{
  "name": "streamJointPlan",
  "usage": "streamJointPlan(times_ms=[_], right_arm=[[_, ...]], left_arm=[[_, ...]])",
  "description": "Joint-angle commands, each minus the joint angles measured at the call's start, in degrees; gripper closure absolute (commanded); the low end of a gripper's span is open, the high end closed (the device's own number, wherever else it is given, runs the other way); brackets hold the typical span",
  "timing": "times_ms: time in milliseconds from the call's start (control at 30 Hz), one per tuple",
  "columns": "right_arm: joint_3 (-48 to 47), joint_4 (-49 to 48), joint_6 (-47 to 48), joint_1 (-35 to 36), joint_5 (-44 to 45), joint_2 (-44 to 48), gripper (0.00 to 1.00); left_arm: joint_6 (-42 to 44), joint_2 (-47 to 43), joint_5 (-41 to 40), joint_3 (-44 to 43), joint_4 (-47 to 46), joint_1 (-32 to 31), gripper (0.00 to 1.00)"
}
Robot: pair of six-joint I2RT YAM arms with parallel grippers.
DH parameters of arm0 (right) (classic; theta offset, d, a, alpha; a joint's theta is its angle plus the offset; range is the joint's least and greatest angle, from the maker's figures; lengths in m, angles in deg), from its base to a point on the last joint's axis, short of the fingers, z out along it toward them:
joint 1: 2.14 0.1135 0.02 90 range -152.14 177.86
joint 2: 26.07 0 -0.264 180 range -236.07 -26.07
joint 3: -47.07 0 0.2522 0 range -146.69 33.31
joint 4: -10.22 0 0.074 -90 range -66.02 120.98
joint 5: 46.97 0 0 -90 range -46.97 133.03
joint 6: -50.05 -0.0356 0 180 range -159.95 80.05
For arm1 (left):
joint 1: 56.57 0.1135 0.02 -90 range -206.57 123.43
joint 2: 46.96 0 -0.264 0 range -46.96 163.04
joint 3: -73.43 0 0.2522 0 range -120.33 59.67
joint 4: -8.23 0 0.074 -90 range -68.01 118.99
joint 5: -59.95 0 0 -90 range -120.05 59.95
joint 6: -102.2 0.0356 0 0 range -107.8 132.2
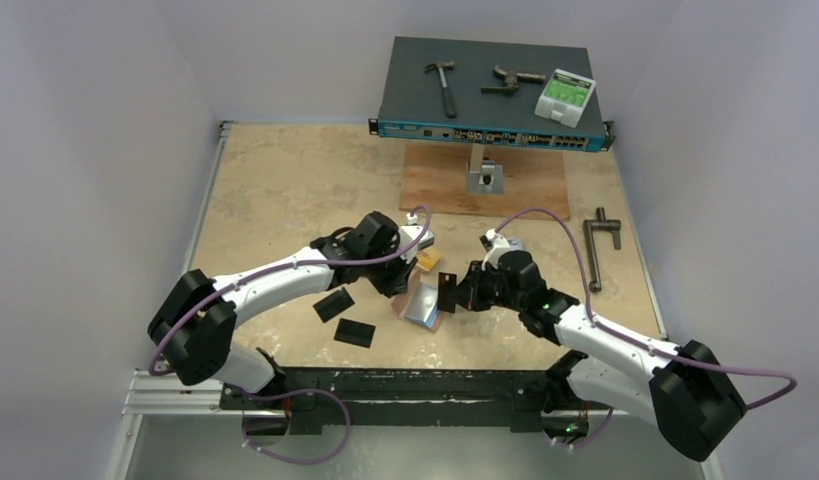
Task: Put the credit cards into the card holder
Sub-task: Pick up the card holder from the center of the board.
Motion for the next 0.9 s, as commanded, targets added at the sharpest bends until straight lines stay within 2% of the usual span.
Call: streamJointPlan(times_ms=[0,367,867], right_arm=[[-1.2,-0.8,0.3,-0.4,-1.9,0.9,1.0],[1.4,-7.2,-2.0,-0.4,-1.4,-2.7,1.0],[2.8,-5.4,-1.4,-0.5,-0.7,-0.5,1.0]], left_arm=[[1.2,-1.9,1.4,0.8,-0.9,-0.6,0.88],[1.1,-1.6,1.2,0.5,-0.2,-0.7,0.89],[0.8,-1.3,1.1,0.4,-0.1,-1.4,0.9]])
